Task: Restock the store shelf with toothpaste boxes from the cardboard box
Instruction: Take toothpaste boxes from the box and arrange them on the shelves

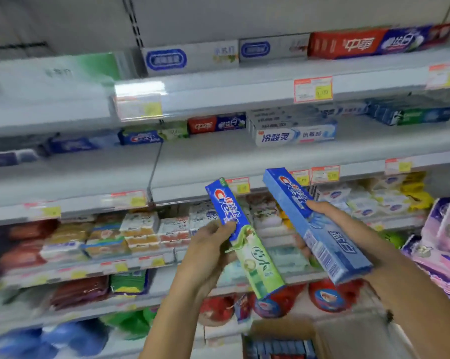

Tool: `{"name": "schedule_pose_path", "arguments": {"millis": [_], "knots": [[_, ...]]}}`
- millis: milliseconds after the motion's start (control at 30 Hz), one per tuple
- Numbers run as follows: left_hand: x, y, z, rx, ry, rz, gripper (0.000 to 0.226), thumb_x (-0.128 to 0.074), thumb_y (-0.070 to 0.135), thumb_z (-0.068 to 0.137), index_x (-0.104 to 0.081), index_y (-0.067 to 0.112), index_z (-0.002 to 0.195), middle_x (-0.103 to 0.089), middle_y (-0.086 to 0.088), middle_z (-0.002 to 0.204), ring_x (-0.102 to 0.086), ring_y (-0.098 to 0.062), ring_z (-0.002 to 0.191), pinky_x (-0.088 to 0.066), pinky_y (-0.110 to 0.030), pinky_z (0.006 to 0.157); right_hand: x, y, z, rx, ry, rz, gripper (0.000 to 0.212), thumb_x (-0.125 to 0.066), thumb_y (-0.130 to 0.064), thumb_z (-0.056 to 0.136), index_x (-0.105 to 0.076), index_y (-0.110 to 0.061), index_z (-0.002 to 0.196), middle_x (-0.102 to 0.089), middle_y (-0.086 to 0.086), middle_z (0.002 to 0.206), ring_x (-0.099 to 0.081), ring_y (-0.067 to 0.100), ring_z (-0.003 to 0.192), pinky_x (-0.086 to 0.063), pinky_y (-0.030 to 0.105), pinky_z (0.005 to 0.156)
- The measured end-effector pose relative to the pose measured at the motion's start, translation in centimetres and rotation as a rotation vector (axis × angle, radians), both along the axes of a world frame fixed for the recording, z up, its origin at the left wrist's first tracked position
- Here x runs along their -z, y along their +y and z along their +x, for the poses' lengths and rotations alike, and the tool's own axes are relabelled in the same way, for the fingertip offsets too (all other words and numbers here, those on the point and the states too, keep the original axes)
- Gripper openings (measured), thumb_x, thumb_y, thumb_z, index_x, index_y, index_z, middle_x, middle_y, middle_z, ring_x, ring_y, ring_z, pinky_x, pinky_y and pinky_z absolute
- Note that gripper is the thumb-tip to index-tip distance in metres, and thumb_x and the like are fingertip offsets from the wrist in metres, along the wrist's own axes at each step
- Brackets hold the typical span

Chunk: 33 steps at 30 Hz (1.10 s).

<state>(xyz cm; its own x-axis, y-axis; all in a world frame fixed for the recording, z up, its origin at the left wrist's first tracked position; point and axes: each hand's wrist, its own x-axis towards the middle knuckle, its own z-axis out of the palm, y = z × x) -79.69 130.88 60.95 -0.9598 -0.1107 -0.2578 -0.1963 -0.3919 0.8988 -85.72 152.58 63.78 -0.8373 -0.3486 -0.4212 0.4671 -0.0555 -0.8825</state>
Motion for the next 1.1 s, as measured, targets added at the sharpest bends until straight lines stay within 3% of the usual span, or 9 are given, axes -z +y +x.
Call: {"name": "schedule_pose_path", "arguments": {"millis": [100,267,400,467,567,700,833,1000,1100], "knots": [[-1.1,-3.6,0.1,-0.113,0.066,0.095,0.008,-0.049,0.001,0.092,-0.057,0.0,0.094,-0.071,-0.008,0.074,-0.067,-0.015,0.063,-0.057,-0.028,0.056,-1.4,-3.9,-1.5,-0.008,0.069,0.052,0.07,-0.075,-0.054,0.054,-0.062,-0.004,0.101,-0.067,0.007,0.055,-0.062,0.017,0.041,-0.048,0.02,0.037],[-2.1,-10.6,-0.7,-0.304,0.053,0.361,0.01,-0.046,-0.003,0.093,-0.054,-0.004,0.097,-0.066,-0.018,0.076,-0.064,-0.026,0.073,-0.059,-0.04,0.056,-2.9,-8.8,-2.0,-0.038,0.119,0.052,0.03,-0.059,-0.038,0.084,-0.064,-0.01,0.088,-0.068,0.01,0.059,-0.06,0.018,0.041,-0.049,0.021,0.039],[-3.4,-16.5,-1.9,-0.327,-0.017,0.551,0.031,-0.047,0.0,0.093,-0.045,-0.003,0.124,-0.057,-0.028,0.119,-0.052,-0.044,0.113,-0.045,-0.064,0.084,-4.0,-13.2,-4.2,-0.015,0.125,0.044,0.025,-0.061,-0.034,0.085,-0.062,-0.009,0.09,-0.067,0.008,0.057,-0.059,0.015,0.041,-0.048,0.018,0.04],[-4.2,-19.6,-2.3,-0.309,-0.062,0.608,0.035,-0.051,0.003,0.092,-0.045,-0.001,0.126,-0.044,-0.025,0.134,-0.035,-0.044,0.132,-0.031,-0.061,0.105,-4.5,-15.6,-5.2,0.001,0.15,0.055,0.024,-0.057,-0.032,0.09,-0.061,-0.008,0.093,-0.068,0.01,0.059,-0.06,0.015,0.041,-0.049,0.02,0.039],[-5.6,-22.8,-4.3,-0.318,-0.04,0.699,0.028,-0.052,0.0,0.091,-0.051,-0.001,0.119,-0.041,-0.023,0.138,-0.033,-0.043,0.134,-0.026,-0.065,0.106,-4.6,-17.8,-6.6,0.042,0.152,0.017,0.024,-0.056,-0.031,0.091,-0.06,-0.007,0.097,-0.07,0.013,0.061,-0.063,0.016,0.042,-0.051,0.022,0.039],[-8.4,-25.3,-8.0,-0.256,-0.02,0.723,0.029,-0.062,0.009,0.088,-0.055,0.006,0.116,-0.043,-0.027,0.138,-0.035,-0.052,0.128,-0.032,-0.076,0.086,-4.9,-20.3,-8.0,0.163,0.152,-0.052,0.016,-0.059,-0.027,0.091,-0.06,-0.013,0.083,-0.065,0.002,0.052,-0.061,0.013,0.041,-0.051,0.023,0.039],[-9.1,-25.7,-11.2,-0.2,-0.044,0.69,0.056,-0.072,0.036,0.08,-0.049,0.006,0.121,-0.055,-0.026,0.123,-0.05,-0.048,0.117,-0.036,-0.072,0.093,-5.2,-22.0,-8.8,0.204,0.169,-0.054,0.011,-0.061,-0.019,0.09,-0.06,-0.011,0.083,-0.067,0.002,0.057,-0.064,0.012,0.047,-0.055,0.026,0.044],[-8.6,-26.0,-15.0,-0.351,-0.01,0.236,0.02,-0.055,0.025,0.095,-0.05,0.008,0.085,-0.067,-0.01,0.065,-0.06,-0.023,0.071,-0.049,-0.048,0.094,-4.6,-22.3,-9.4,0.258,0.205,0.039,0.007,-0.064,-0.015,0.088,-0.06,-0.01,0.086,-0.066,0.008,0.084,-0.062,0.015,0.07,-0.054,0.025,0.054],[-8.2,-26.1,-16.9,-0.219,-0.001,0.016,0.018,-0.049,0.013,0.098,-0.049,0.009,0.08,-0.064,-0.004,0.051,-0.062,-0.014,0.052,-0.055,-0.033,0.074,-4.1,-21.9,-9.9,0.329,0.169,0.004,0.009,-0.06,-0.016,0.091,-0.057,-0.009,0.087,-0.066,0.007,0.071,-0.063,0.017,0.061,-0.05,0.02,0.041]]}}
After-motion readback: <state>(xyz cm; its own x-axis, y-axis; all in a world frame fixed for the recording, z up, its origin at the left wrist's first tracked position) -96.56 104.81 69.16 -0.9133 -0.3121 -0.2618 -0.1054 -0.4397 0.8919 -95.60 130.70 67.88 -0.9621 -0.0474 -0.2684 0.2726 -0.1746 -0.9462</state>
